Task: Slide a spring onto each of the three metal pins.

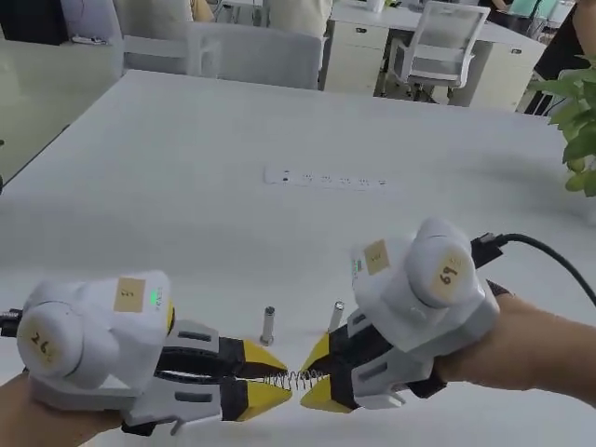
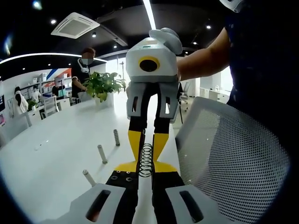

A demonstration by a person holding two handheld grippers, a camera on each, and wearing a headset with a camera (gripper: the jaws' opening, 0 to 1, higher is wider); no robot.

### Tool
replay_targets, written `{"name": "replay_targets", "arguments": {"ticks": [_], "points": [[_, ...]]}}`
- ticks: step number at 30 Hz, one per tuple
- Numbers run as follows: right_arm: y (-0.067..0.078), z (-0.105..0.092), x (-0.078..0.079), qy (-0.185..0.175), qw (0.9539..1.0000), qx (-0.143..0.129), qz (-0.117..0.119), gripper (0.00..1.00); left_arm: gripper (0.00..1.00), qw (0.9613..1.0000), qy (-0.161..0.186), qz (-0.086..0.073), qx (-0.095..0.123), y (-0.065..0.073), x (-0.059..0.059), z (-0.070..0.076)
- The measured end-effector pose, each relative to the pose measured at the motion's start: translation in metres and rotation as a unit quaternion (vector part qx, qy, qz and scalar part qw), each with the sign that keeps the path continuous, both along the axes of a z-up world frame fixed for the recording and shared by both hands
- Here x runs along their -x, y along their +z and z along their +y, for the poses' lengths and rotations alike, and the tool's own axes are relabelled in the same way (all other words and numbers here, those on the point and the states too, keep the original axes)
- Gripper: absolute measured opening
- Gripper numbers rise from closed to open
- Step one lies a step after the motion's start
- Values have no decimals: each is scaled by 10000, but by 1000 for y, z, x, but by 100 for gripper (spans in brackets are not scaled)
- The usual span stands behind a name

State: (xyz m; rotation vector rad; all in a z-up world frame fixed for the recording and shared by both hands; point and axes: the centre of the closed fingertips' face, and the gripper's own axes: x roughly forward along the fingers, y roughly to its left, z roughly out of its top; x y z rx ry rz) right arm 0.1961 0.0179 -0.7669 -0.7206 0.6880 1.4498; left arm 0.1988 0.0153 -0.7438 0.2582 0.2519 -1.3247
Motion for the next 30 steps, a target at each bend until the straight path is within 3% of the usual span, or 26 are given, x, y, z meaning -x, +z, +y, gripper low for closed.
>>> {"name": "replay_targets", "arguments": {"ticks": [6, 16, 30], "points": [[2, -1, 1, -8, 10000, 19, 23, 8, 3, 10000, -6, -29, 9, 1, 0, -1], [21, 5, 2, -204, 9996, -112, 177, 7, 3, 9999, -33, -64, -78, -4, -1, -2], [32, 12, 1, -53, 9998, 140, 136, 7, 3, 9999, 19, -117, 0, -4, -6, -2]]}}
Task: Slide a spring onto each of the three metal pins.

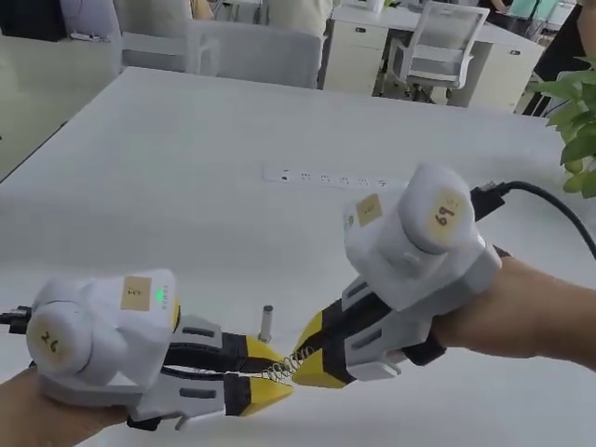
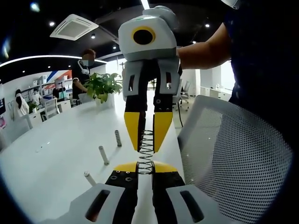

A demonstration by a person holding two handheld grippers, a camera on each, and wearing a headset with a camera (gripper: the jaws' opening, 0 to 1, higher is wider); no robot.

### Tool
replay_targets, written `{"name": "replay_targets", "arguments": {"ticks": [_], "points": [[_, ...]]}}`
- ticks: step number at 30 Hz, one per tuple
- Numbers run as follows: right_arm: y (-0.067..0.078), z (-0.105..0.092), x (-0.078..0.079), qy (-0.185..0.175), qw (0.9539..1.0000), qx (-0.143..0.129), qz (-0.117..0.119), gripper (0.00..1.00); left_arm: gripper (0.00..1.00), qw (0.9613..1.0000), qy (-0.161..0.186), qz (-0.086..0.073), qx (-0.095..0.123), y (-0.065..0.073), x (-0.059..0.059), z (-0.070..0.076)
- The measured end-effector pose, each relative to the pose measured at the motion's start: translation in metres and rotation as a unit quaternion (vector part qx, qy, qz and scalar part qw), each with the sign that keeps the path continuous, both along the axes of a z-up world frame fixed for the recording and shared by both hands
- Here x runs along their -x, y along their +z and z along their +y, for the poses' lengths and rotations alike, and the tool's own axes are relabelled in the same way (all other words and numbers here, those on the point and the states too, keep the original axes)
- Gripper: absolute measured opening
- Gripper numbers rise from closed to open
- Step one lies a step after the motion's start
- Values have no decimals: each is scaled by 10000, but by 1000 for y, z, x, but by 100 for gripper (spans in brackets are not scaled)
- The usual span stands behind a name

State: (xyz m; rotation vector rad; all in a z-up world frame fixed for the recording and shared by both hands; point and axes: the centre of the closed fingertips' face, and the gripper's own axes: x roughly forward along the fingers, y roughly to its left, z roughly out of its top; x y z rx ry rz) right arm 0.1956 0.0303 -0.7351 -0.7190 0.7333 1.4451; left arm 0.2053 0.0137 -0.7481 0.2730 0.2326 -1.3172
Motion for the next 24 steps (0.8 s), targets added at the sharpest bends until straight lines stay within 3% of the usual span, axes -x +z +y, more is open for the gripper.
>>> {"name": "replay_targets", "arguments": {"ticks": [24], "points": [[12, 9, -6, 419, 9965, 694, -199, 7, 3, 9998, 35, -115, 134, 6, -8, -5]]}}
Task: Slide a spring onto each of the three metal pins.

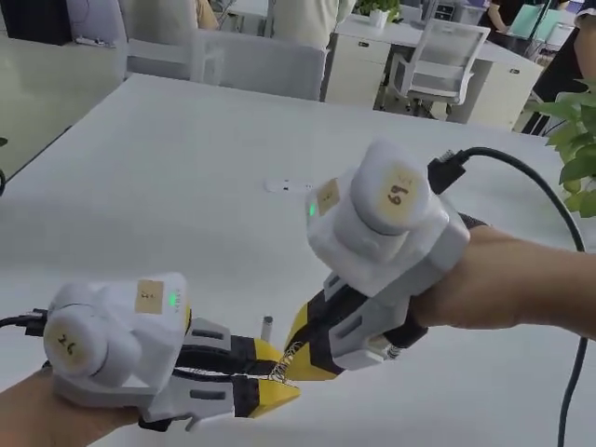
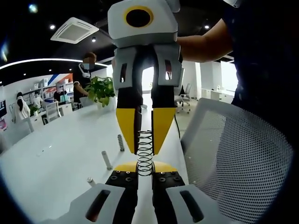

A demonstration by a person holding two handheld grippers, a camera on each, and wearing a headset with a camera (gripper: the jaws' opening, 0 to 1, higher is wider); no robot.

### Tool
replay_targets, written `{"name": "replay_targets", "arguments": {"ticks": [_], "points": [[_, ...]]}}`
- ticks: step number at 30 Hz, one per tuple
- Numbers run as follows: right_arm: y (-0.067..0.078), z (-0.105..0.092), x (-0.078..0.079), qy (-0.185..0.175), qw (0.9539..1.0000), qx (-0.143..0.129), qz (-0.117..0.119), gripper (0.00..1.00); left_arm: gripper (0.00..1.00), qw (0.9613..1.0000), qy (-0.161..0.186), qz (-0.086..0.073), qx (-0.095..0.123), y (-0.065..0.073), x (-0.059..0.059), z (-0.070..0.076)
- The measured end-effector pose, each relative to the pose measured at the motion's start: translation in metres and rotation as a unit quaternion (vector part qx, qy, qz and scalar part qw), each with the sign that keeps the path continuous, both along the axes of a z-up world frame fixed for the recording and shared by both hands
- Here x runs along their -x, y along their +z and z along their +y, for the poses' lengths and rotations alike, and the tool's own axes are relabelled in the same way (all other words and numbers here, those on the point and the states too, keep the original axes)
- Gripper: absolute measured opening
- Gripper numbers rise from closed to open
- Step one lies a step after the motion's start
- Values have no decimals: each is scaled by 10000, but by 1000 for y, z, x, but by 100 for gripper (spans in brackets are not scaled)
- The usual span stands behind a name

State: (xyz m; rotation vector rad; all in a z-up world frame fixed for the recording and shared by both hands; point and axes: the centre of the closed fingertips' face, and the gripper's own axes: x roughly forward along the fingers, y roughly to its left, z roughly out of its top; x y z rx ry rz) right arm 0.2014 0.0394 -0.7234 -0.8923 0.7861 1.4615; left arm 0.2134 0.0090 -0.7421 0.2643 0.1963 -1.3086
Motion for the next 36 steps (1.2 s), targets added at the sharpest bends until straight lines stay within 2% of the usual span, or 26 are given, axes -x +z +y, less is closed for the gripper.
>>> {"name": "replay_targets", "arguments": {"ticks": [11, 17, 36], "points": [[0, -1, -2, 39, 9998, 181, -10, 7, 3, 10000, 32, 4, 31, 1, -2, -1], [-1, -2, -2, 50, 9997, 221, 8, 7, 2, 10000, 42, 66, 41, 1, -2, -1], [-4, 1, 0, 56, 9997, 207, 89, 8, 1, 9998, 58, 127, 132, 4, -1, -2]]}}
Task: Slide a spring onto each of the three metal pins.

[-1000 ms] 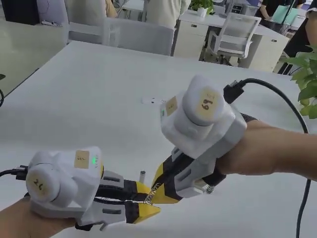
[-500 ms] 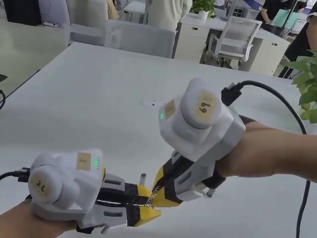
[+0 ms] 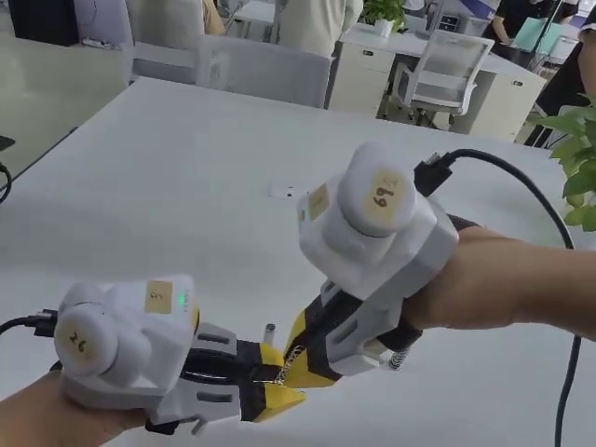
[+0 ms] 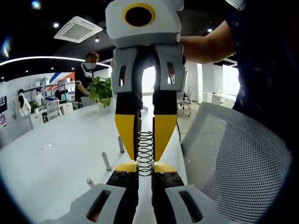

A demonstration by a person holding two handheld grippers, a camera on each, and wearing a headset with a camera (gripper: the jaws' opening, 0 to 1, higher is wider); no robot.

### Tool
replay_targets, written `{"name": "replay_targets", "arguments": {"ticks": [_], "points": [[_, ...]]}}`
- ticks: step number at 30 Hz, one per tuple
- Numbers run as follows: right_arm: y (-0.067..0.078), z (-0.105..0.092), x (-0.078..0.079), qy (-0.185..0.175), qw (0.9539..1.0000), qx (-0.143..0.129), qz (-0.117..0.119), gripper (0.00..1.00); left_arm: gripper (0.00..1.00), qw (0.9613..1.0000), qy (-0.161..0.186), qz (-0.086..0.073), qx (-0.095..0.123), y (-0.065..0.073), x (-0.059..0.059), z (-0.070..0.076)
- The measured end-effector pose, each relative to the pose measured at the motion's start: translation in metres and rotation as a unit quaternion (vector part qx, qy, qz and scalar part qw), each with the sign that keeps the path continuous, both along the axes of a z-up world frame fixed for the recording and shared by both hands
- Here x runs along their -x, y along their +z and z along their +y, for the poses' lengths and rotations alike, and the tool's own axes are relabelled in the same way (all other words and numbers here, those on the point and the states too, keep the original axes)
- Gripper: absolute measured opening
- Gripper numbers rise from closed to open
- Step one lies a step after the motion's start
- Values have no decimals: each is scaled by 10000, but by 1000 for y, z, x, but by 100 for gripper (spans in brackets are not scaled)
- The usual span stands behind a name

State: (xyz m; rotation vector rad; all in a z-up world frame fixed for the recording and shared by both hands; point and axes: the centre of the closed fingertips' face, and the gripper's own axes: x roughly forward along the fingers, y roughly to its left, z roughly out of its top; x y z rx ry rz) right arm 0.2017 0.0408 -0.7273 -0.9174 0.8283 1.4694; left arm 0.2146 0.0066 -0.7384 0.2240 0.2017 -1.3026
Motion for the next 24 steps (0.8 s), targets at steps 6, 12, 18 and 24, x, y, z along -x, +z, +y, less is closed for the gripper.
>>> {"name": "replay_targets", "arguments": {"ticks": [6, 12, 18, 24], "points": [[-3, -1, 2, 10, 10000, 33, 60, 8, 1, 10000, -32, 1, -59, -1, 2, -1], [-3, -2, 0, 6, 10000, 46, 59, 8, 1, 10000, -36, 10, -48, -2, 1, -2], [-3, -1, -1, 13, 10000, 48, 50, 8, 2, 10000, -27, 16, -44, -2, -1, -1], [-3, -1, -2, -5, 10000, 85, 24, 8, 3, 10000, -5, 14, -4, -1, -1, -1]]}}
